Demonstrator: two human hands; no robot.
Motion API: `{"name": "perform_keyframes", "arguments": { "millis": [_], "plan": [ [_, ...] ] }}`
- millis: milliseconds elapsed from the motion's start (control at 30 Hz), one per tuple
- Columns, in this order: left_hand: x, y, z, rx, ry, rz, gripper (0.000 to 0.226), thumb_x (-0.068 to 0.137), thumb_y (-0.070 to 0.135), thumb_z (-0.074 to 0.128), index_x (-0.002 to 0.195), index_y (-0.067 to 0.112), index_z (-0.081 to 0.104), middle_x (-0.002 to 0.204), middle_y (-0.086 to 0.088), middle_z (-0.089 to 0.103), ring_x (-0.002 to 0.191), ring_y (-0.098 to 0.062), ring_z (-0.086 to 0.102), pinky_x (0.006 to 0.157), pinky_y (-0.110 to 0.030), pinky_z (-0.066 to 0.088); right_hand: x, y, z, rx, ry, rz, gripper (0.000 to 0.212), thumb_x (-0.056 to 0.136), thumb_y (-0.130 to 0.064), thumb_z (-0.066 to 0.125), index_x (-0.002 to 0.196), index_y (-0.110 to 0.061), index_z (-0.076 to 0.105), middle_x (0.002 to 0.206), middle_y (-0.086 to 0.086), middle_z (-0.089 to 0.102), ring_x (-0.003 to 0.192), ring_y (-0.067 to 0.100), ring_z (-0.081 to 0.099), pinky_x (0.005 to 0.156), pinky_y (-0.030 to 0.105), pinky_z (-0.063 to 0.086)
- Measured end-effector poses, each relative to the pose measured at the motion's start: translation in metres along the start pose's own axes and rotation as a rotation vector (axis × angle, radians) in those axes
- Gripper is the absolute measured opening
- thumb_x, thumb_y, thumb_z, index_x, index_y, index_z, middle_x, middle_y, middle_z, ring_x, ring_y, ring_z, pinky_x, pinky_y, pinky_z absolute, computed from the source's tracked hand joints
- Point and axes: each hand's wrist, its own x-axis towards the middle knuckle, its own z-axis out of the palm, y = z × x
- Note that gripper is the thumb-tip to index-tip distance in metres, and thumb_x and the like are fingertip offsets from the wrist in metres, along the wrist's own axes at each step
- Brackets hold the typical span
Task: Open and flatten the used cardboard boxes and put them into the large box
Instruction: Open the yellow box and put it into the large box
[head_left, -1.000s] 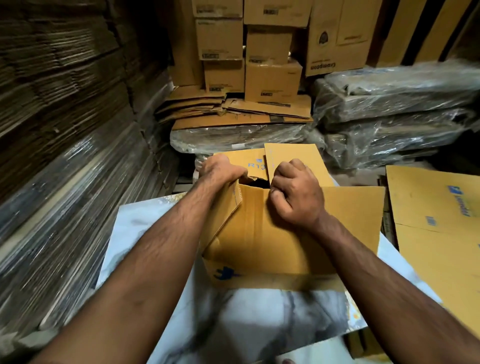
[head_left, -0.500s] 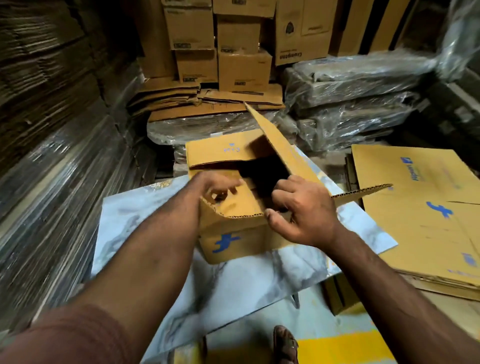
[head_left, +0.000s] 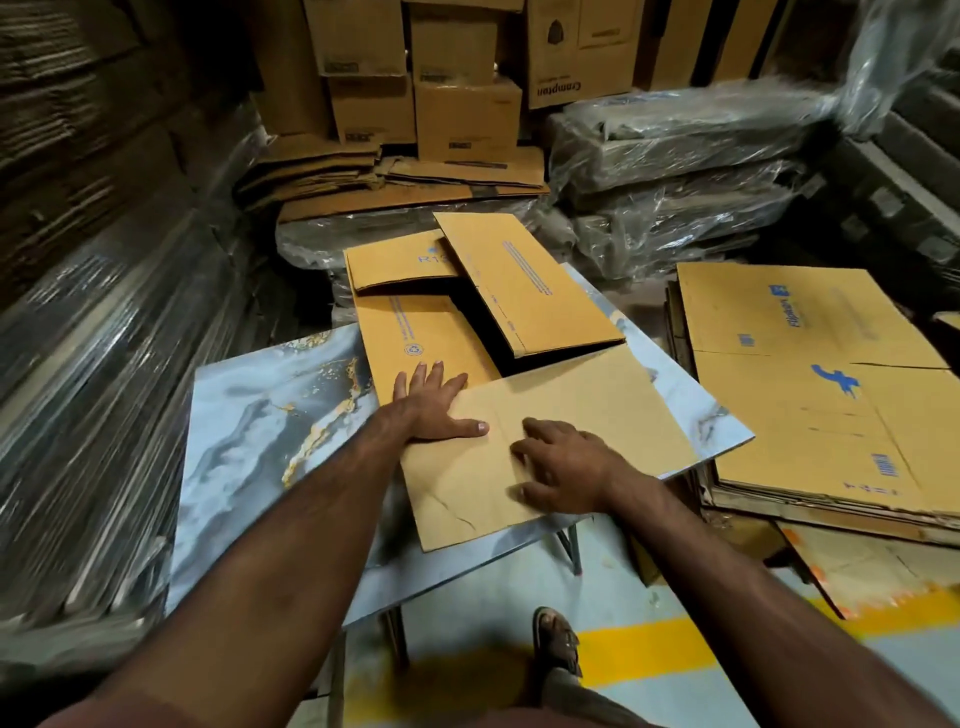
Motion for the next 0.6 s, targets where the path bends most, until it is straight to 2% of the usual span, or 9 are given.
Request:
{"name": "perform_keyframes", "arguments": {
  "millis": [133,267,367,433,500,600],
  "plan": [
    [-0.003,0.0,-0.001,-0.01,-0.018,-0.011,0.103,0.08,0.085,0.04,0.158,0.032,0.0,0.164,-0.01,-0.017,0.151,-0.032,-0.016,0.117,-0.053,-0.008,0.02,-0.007,-0.013,0.096,0.138,0.051,0.059,0.096,-0.06,0.042,0.139,-0.02,0.047,0.143,0.008,0.046,0.128,0.03,0.046,0.101,0.046,0.044],
    [-0.003,0.006,0.001,-0.012,-0.02,-0.03,0.101,0.079,0.086,0.039,0.157,0.038,-0.001,0.164,-0.01,-0.018,0.151,-0.032,-0.017,0.118,-0.053,-0.009,0.063,-0.013,-0.047,0.359,0.129,0.05,0.062,0.1,-0.059,0.031,0.137,-0.013,0.049,0.138,0.017,0.049,0.127,0.033,0.048,0.104,0.049,0.041],
    [-0.004,0.01,-0.002,-0.026,-0.072,-0.045,0.094,0.081,0.086,0.036,0.156,0.041,0.0,0.164,-0.01,-0.019,0.151,-0.032,-0.017,0.118,-0.054,-0.008,0.101,-0.028,-0.081,0.565,0.187,0.01,0.068,0.1,-0.061,0.025,0.138,-0.01,0.047,0.138,0.017,0.05,0.123,0.028,0.05,0.104,0.047,0.041],
    [-0.003,0.013,-0.009,-0.019,-0.114,-0.067,0.089,0.083,0.086,0.029,0.156,0.042,0.002,0.164,-0.009,-0.018,0.151,-0.032,-0.016,0.117,-0.054,-0.006,0.124,-0.042,-0.096,0.699,0.237,-0.037,0.059,0.105,-0.051,0.027,0.139,-0.006,0.046,0.141,0.015,0.05,0.121,0.023,0.049,0.101,0.036,0.038],
    [-0.001,0.019,-0.02,-0.036,-0.173,-0.101,0.082,0.087,0.083,0.019,0.156,0.041,0.003,0.165,-0.008,-0.016,0.151,-0.032,-0.015,0.118,-0.054,-0.004,0.145,-0.052,-0.099,0.764,0.222,-0.041,0.058,0.107,-0.047,0.025,0.144,-0.007,0.042,0.148,0.013,0.044,0.134,0.025,0.042,0.104,0.032,0.032],
    [0.006,0.025,-0.023,-0.091,-0.155,-0.148,0.069,0.094,0.071,0.015,0.156,0.04,0.008,0.165,-0.007,0.005,0.151,-0.029,0.002,0.118,-0.05,0.007,0.178,-0.052,-0.082,0.736,0.161,0.096,0.072,0.1,-0.063,0.016,0.15,-0.015,0.034,0.158,0.018,0.027,0.147,0.033,0.024,0.117,0.051,0.022]
  ]
}}
